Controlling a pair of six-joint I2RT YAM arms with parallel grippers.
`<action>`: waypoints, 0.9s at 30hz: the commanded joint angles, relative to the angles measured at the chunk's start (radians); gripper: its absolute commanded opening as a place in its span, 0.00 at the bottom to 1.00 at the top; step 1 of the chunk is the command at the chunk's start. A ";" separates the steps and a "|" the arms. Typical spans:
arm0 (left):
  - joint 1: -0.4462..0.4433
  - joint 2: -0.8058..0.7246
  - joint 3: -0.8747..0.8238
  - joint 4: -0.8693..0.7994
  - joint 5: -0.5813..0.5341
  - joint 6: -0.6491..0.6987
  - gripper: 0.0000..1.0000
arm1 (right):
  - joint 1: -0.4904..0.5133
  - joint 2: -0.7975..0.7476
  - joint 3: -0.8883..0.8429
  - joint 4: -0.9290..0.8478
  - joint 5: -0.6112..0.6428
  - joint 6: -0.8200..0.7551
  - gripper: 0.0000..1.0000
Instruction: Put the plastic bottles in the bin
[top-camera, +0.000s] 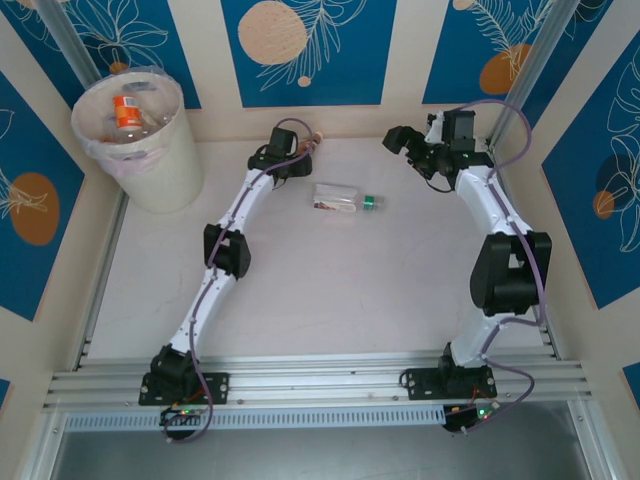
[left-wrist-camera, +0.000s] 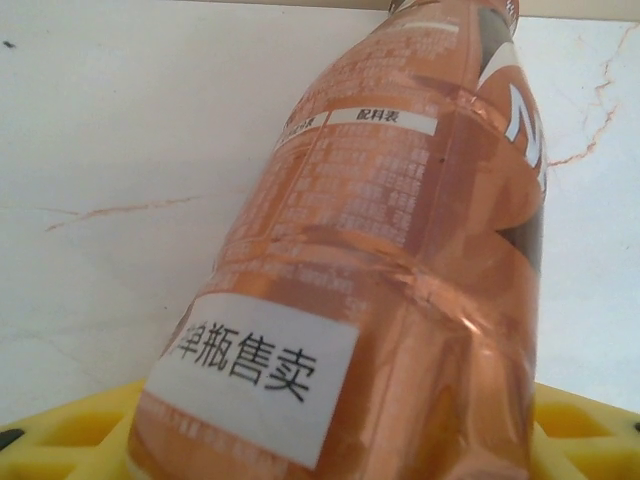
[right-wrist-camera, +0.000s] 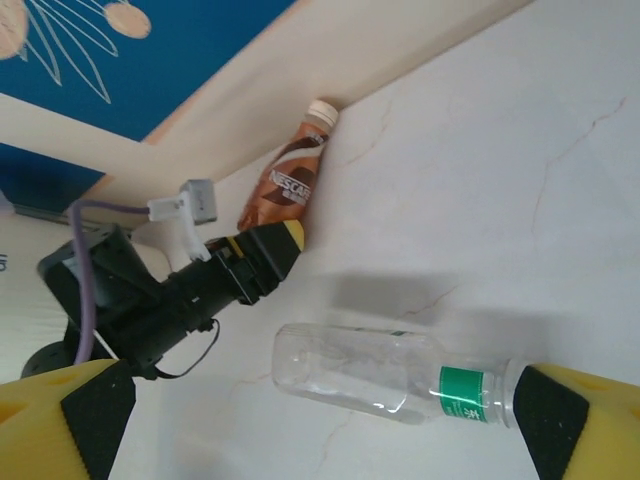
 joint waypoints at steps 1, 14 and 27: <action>0.030 -0.030 0.002 0.006 0.034 0.050 0.58 | 0.001 -0.061 -0.061 0.045 0.034 -0.017 0.99; 0.031 -0.052 0.029 -0.020 0.156 0.103 0.26 | -0.004 -0.210 -0.210 0.095 0.092 -0.041 1.00; 0.038 -0.330 -0.042 -0.249 0.307 0.079 0.00 | -0.007 -0.342 -0.333 0.097 0.126 -0.066 0.99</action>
